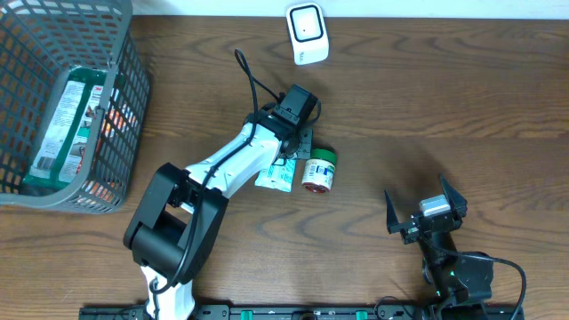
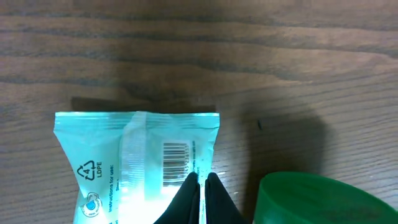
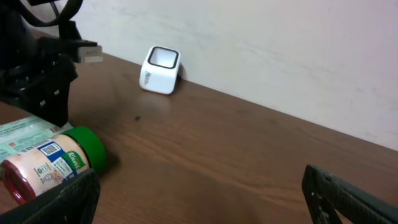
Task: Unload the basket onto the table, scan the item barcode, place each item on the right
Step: 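Lower the wipes packet beside the jar and adjust it with the left gripper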
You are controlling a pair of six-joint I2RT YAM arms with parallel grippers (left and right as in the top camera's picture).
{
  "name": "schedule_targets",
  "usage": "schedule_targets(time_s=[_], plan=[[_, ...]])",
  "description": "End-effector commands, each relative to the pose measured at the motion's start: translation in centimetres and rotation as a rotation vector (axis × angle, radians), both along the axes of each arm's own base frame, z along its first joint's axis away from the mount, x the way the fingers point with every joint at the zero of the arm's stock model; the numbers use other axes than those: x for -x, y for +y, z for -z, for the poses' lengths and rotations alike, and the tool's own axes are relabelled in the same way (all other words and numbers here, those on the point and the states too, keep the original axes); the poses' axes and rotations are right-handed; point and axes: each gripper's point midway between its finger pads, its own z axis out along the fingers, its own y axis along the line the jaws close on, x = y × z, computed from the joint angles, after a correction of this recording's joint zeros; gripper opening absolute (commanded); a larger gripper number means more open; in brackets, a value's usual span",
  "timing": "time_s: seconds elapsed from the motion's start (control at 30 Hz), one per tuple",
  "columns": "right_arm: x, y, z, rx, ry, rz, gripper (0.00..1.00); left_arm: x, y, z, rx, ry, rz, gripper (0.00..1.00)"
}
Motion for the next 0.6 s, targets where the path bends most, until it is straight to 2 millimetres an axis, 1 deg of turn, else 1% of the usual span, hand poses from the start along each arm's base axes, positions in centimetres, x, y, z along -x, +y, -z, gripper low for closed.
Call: schedule_targets(time_s=[0.0,0.03,0.1,0.13,0.2,0.3,0.4,0.5,0.57], plan=[[0.1,0.3,0.1,-0.011,0.006,-0.009,0.99,-0.6,0.5,-2.7,0.016,-0.060,-0.020,0.08],[0.1,0.3,0.1,-0.011,0.006,-0.009,0.99,-0.9,1.0,-3.5,0.010,-0.082,-0.032,0.07],[0.1,0.3,0.1,-0.011,0.006,-0.009,0.99,-1.6,2.7,-5.1,-0.024,-0.129,-0.088,0.08],[0.1,0.3,0.1,-0.011,0.006,-0.009,0.99,-1.8,3.8,-5.7,-0.048,-0.142,-0.116,0.08],[0.1,0.3,0.1,-0.011,0.006,-0.009,0.99,-1.9,5.9,-6.1,-0.100,-0.148,-0.166,0.07],[0.1,0.3,0.1,-0.011,0.006,-0.009,0.99,-1.3,10.0,-5.3,-0.228,-0.103,-0.236,0.08],[0.1,0.3,0.1,-0.011,0.006,-0.009,0.99,-0.4,12.4,-4.0,-0.281,-0.031,-0.269,0.08],[0.1,0.3,0.1,-0.011,0.006,-0.009,0.99,0.4,13.5,-2.2,-0.301,0.026,-0.280,0.08],[0.1,0.3,0.1,-0.011,0.006,-0.009,0.99,1.0,13.2,-0.6,-0.284,0.059,-0.268,0.08]])
